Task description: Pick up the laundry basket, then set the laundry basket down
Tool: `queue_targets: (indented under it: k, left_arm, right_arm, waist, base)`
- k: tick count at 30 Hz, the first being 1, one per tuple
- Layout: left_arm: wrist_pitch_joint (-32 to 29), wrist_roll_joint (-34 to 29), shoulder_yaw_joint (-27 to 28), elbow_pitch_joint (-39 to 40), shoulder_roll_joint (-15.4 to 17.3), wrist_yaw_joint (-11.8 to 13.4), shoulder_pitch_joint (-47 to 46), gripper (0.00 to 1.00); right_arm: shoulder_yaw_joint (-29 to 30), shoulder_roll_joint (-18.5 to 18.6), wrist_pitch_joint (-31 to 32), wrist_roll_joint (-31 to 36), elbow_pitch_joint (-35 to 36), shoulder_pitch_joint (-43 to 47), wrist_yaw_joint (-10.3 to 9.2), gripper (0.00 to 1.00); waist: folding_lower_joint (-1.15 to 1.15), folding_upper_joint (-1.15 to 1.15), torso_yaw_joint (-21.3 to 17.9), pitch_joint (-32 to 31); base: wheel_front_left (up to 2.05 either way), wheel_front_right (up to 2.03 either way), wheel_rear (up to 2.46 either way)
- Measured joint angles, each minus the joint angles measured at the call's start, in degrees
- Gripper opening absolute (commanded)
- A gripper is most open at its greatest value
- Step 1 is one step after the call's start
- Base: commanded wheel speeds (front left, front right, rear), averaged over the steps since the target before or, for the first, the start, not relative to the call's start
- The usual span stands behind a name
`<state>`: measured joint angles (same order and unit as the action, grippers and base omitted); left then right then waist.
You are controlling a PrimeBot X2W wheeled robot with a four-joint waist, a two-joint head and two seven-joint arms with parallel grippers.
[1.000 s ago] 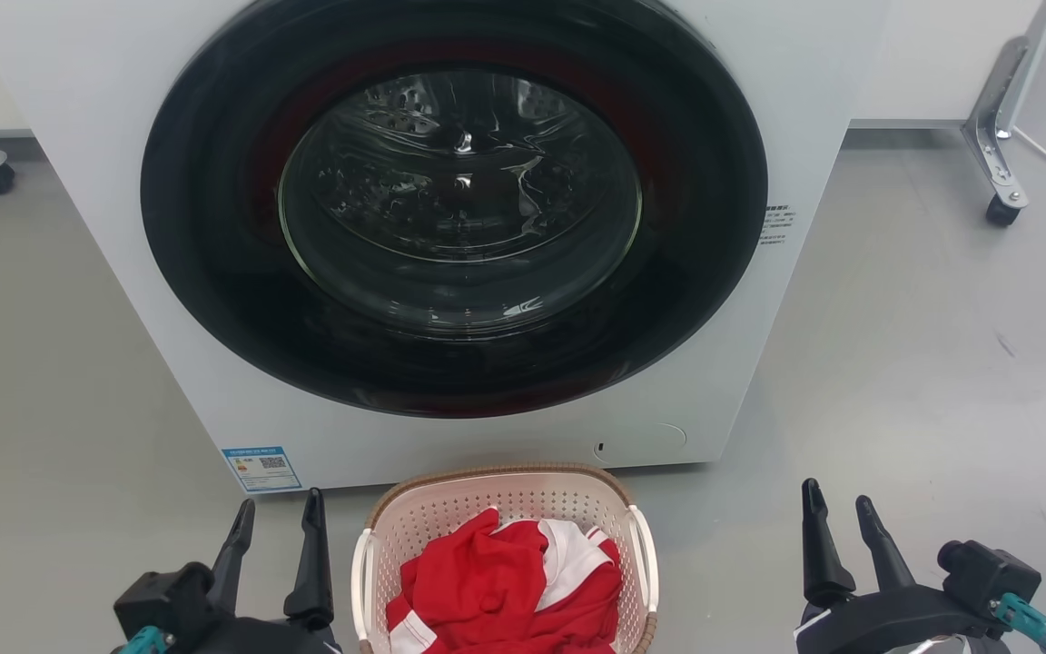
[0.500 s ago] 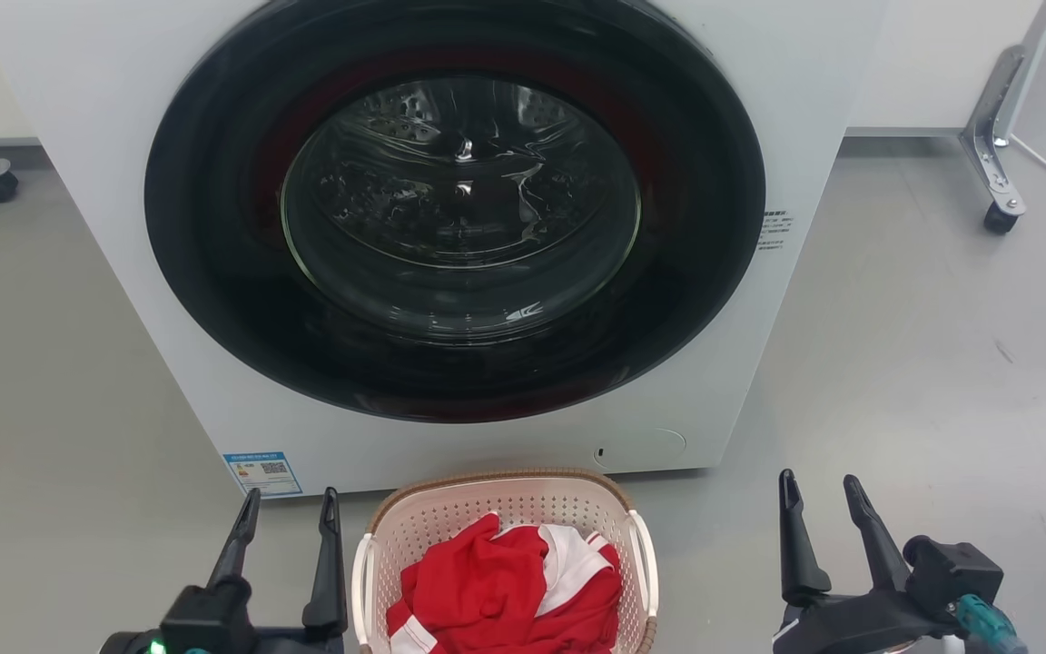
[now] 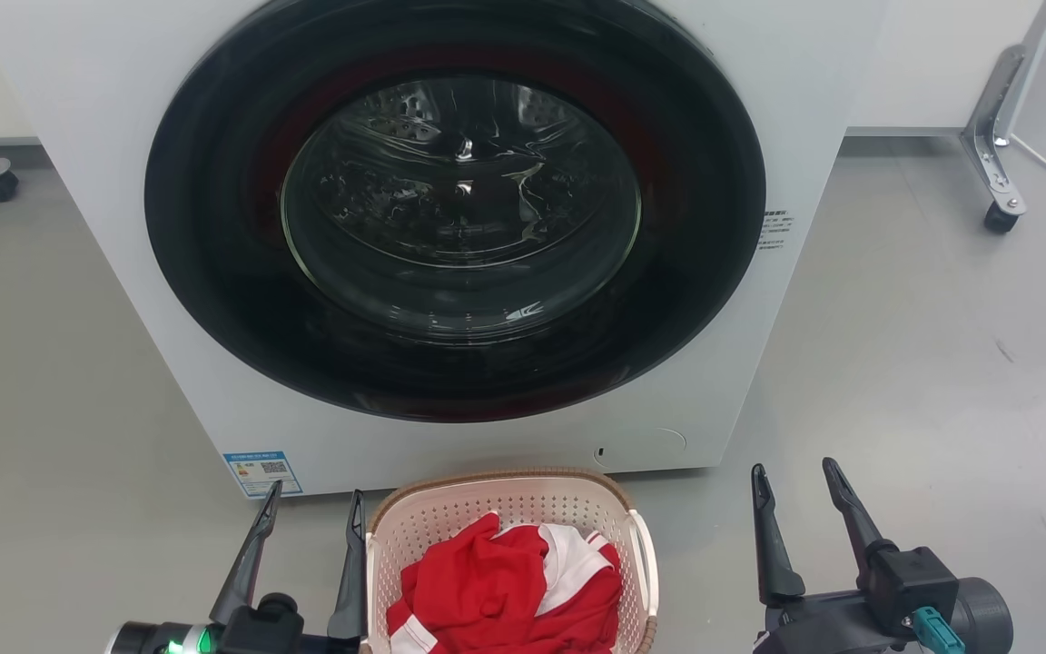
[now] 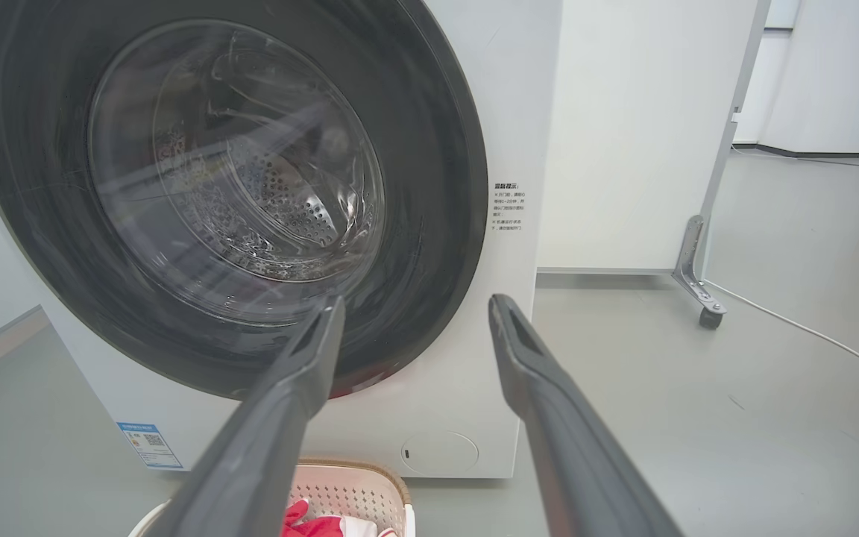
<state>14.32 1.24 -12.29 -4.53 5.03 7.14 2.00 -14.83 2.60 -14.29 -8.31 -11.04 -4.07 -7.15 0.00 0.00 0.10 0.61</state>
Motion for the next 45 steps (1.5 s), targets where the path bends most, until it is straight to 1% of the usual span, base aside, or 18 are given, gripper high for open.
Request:
queue_targets:
  k: [31,40,45]
  left_arm:
    - [0.0,0.1,0.7,0.2,-0.8,0.0,0.7,1.0]
    - [0.2,0.1,0.9,1.8,-0.9,0.0,0.6,1.0]
    - [0.2,0.1,0.9,2.3,-1.0,0.0,-0.3,1.0]
  right_arm:
    - [0.5,0.0,0.0,0.4,0.9,0.0,0.0,1.0]
    - [0.7,0.0,0.0,0.4,2.2,-0.2,0.01,1.0]
    - [1.2,0.0,0.0,0.4,2.9,-2.3,0.21,1.0]
  waist:
    - [0.0,0.0,0.1,1.2]
    - [0.0,0.0,0.1,3.7]
    - [0.0,0.0,0.2,6.2]
  base:
    - [0.0,0.0,0.0]
    - [0.0,0.0,0.0]
    - [0.0,0.0,0.0]
